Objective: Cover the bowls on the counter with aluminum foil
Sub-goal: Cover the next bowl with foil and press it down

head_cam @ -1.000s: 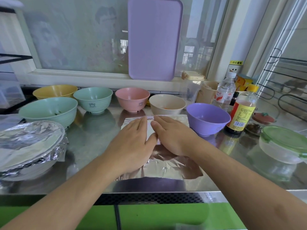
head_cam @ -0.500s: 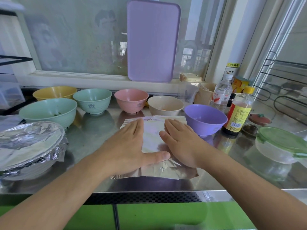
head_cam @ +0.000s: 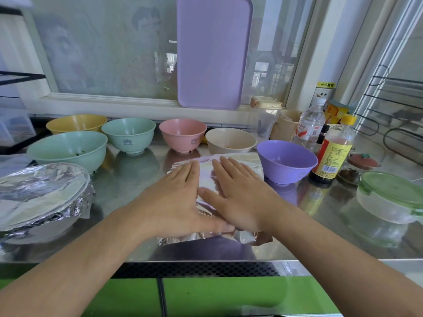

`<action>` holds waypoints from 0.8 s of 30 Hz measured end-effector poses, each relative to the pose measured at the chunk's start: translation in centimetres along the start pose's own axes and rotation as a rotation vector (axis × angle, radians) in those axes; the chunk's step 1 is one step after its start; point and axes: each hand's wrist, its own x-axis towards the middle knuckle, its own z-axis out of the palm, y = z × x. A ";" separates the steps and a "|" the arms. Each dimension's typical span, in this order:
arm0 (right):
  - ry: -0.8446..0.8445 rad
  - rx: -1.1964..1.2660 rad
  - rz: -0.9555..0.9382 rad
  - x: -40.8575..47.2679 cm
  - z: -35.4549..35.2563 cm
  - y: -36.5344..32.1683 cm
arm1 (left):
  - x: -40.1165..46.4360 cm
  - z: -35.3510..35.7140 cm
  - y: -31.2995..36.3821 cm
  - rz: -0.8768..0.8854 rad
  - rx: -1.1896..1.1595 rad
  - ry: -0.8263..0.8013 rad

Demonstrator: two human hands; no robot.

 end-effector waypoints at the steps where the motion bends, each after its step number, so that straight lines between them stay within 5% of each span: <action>1: -0.011 0.001 0.007 -0.3 -0.1 0.2 | -0.1 -0.1 0.0 -0.005 -0.003 -0.008; 11: -0.035 0.064 0.042 -2.0 -0.9 1.7 | 0.1 -0.6 -0.5 0.033 -0.078 -0.080; 14: -0.015 0.042 0.021 -1.7 -1.1 1.7 | 0.9 -1.6 -1.2 0.058 -0.340 -0.152; 17: 0.007 0.025 0.013 -1.5 -0.7 1.5 | 1.7 -1.8 -0.7 0.038 -0.520 -0.039; 20: 0.049 0.038 -0.009 -1.8 -0.4 1.6 | 2.5 0.0 -0.1 0.052 -0.278 0.160; 24: -0.127 0.136 0.019 -2.3 -1.5 2.1 | 2.6 1.7 -0.5 0.072 -0.207 0.243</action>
